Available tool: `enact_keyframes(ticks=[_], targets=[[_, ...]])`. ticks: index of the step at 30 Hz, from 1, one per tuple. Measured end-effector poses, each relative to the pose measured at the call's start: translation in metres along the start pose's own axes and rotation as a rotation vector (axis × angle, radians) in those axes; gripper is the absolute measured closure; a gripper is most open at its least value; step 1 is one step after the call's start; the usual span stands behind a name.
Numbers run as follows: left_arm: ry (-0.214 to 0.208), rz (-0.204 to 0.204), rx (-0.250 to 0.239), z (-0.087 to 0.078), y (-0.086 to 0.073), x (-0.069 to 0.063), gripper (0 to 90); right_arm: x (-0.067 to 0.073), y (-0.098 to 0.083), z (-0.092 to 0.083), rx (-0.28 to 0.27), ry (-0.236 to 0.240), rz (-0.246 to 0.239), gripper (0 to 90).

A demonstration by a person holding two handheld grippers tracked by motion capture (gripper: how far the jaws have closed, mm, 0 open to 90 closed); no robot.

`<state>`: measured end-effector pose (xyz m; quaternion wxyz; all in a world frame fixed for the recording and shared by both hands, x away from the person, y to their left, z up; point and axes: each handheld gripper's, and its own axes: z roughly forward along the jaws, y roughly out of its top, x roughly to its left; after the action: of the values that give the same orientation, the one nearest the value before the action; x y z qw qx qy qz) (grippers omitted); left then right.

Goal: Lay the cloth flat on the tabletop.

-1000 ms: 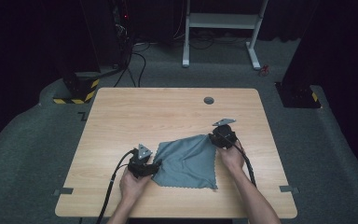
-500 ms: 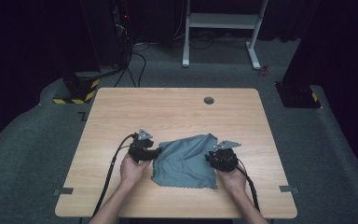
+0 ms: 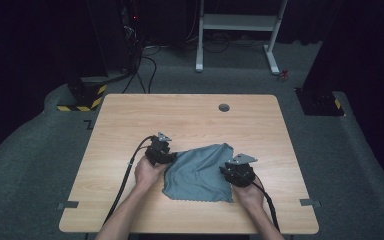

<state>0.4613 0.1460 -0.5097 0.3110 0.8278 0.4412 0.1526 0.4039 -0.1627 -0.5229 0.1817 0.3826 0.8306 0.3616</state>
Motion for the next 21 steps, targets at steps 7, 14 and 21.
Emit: enact_keyframes(ticks=[7, 14, 21], targets=[[-0.022, 0.083, 0.066, 0.001, 0.009, -0.007, 89.1, 0.0, 0.0, 0.0, 0.0, 0.0, 0.0, 68.5], [-0.017, 0.017, -0.046, -0.02, 0.015, 0.004, 90.0, 0.0, 0.0, 0.0, 0.0, 0.0, -0.001, 68.5], [-0.188, 0.162, -0.074, -0.042, 0.01, -0.03, 89.5, 0.0, 0.0, 0.0, 0.0, 0.0, 0.001, 68.5]])
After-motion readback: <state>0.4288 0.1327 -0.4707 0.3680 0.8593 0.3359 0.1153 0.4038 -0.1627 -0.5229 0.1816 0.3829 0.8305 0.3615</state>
